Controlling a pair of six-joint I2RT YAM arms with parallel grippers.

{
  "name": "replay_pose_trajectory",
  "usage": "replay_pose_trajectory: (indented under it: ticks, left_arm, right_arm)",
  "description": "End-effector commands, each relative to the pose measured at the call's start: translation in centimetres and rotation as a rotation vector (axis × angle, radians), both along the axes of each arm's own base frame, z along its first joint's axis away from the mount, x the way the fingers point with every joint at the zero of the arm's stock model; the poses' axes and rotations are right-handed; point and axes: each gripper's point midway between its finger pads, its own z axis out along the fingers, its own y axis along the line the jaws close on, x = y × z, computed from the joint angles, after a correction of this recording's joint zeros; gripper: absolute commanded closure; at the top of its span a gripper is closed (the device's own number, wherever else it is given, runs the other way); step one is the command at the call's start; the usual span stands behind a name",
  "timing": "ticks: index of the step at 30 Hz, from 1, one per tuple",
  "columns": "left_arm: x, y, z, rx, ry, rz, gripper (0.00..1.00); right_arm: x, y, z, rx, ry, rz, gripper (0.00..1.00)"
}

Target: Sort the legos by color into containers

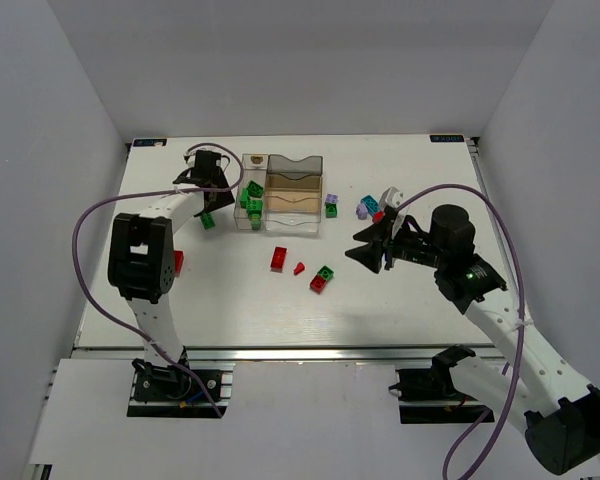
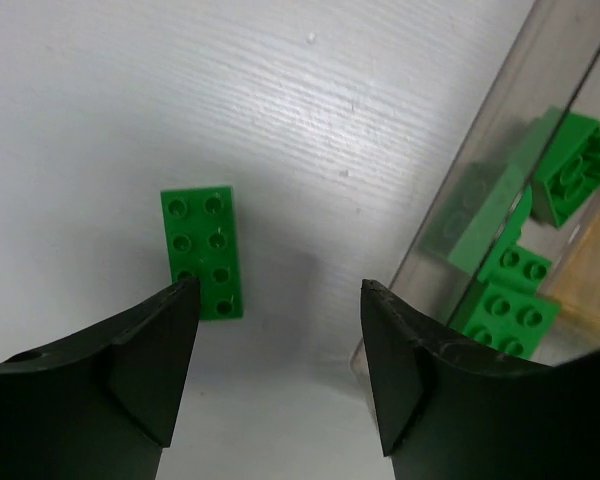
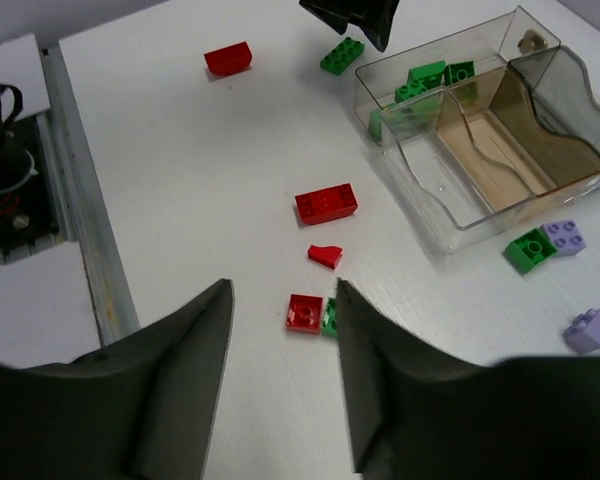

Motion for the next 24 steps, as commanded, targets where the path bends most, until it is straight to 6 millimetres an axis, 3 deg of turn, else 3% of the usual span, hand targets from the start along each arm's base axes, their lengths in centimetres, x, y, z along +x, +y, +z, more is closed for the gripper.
replay_pose_trajectory:
  ticks: [1, 5, 9, 20, 23, 24]
  left_arm:
    - [1.0, 1.5, 0.8, 0.024, -0.003, 0.06, 0.26]
    - [1.4, 1.4, 0.1, -0.002, -0.006, 0.061, 0.26]
    - [1.6, 1.6, -1.0, -0.013, 0.014, 0.062, 0.25]
    - [0.0, 3.0, -5.1, 0.02, 0.141, 0.105, 0.22]
    - [-0.6, 2.9, -5.9, 0.013, 0.157, 0.095, 0.27]
    - [-0.6, 2.7, -5.9, 0.006, 0.152, 0.088, 0.35]
  right_arm:
    - [0.9, -0.4, 0.7, 0.022, -0.05, -0.026, 0.52]
    - [0.9, -0.7, -0.2, 0.005, -0.055, -0.032, 0.54]
    - [1.1, -0.8, -0.6, -0.009, -0.061, -0.038, 0.51]
    - [1.6, -1.2, -1.0, -0.024, -0.069, -0.062, 0.46]
    - [1.7, -1.2, -1.0, -0.025, -0.067, -0.064, 0.46]
    - [1.8, -1.3, -1.2, -0.025, -0.063, -0.067, 0.46]
